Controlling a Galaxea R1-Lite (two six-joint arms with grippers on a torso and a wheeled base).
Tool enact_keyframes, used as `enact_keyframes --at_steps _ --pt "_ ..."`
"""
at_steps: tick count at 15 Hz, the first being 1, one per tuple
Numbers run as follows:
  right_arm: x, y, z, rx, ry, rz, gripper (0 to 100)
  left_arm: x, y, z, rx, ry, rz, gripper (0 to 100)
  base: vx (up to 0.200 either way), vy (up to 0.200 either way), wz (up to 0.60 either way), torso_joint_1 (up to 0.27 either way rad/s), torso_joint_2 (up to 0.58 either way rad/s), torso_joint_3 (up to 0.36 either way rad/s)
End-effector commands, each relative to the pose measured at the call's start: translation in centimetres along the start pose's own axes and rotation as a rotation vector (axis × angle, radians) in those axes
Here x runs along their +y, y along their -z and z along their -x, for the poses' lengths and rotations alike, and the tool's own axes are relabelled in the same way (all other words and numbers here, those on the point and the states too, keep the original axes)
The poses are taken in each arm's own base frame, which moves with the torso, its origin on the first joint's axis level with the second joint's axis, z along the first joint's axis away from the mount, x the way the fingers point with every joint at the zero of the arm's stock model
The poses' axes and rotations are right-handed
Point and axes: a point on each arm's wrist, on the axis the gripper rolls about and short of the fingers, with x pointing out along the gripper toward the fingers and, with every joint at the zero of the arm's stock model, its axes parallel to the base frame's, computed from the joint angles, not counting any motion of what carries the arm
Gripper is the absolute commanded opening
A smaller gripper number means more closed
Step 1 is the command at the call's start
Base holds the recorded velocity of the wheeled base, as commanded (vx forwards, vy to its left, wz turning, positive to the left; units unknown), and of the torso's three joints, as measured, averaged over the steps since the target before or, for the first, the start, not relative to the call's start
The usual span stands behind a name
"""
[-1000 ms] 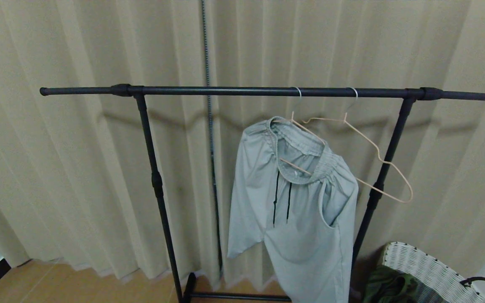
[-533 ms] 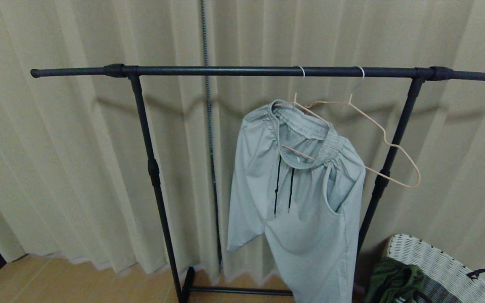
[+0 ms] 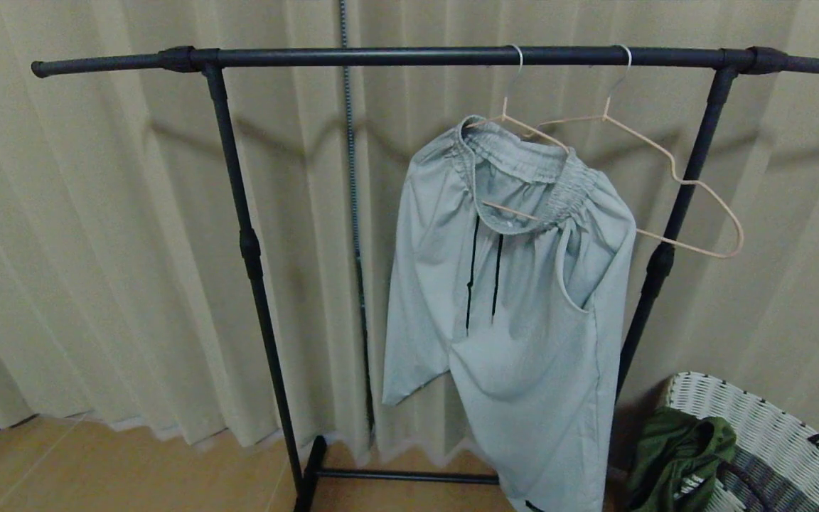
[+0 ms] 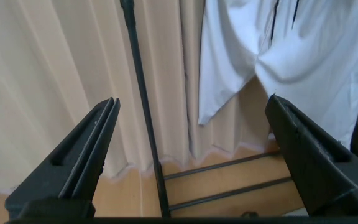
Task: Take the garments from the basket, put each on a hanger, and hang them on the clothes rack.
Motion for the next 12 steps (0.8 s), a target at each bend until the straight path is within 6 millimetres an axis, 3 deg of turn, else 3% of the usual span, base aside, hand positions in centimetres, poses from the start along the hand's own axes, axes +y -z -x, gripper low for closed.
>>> enact_keyframes --at_steps 1,7,12 --pt "-0.01 -0.01 0.0 -0.001 0.003 -0.007 100 0.0 -0.01 0.0 -0.001 0.0 -0.001 100 0.0 0.0 0.0 -0.163 0.46 0.3" --pt "-0.01 -0.01 0.0 -0.001 0.005 -0.006 100 0.0 -0.01 0.0 -0.001 0.0 -0.001 100 0.0 0.0 0.0 -0.124 0.42 0.286" --pt "-0.01 -0.01 0.0 -0.001 0.005 -0.017 100 0.0 -0.01 0.0 -0.001 0.0 -0.001 100 0.0 0.0 0.0 -0.012 0.06 0.038"
